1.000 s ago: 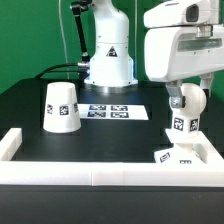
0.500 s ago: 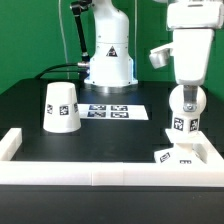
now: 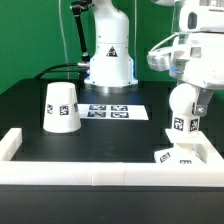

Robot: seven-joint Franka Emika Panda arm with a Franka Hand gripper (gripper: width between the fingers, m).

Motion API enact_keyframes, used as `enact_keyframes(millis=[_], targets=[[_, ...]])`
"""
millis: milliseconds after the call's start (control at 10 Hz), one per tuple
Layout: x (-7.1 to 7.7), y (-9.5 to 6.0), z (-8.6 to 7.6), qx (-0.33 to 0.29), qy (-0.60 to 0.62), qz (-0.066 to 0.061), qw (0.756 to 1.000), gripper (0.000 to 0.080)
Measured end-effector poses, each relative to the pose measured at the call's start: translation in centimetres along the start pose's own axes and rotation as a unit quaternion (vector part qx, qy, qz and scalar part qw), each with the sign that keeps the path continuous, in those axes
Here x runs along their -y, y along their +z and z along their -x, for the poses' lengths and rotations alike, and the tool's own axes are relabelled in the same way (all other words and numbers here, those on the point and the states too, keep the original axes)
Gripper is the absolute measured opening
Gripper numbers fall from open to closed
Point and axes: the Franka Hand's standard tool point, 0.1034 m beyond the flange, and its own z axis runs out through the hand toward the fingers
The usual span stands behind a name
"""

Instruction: Assemble lamp

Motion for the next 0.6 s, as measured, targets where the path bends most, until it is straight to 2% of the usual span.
enact_keyframes(millis=[300,400,600], targets=[[0.01,0.1,0.35,0.004,-0.023,0.003,1.0,0.0698],[0.01,0.13,0.43,0.004,-0.023,0.003,1.0,0.0572],[0.01,0.14,0.46,0.004,-0.018,0.003,1.0,0.0573]])
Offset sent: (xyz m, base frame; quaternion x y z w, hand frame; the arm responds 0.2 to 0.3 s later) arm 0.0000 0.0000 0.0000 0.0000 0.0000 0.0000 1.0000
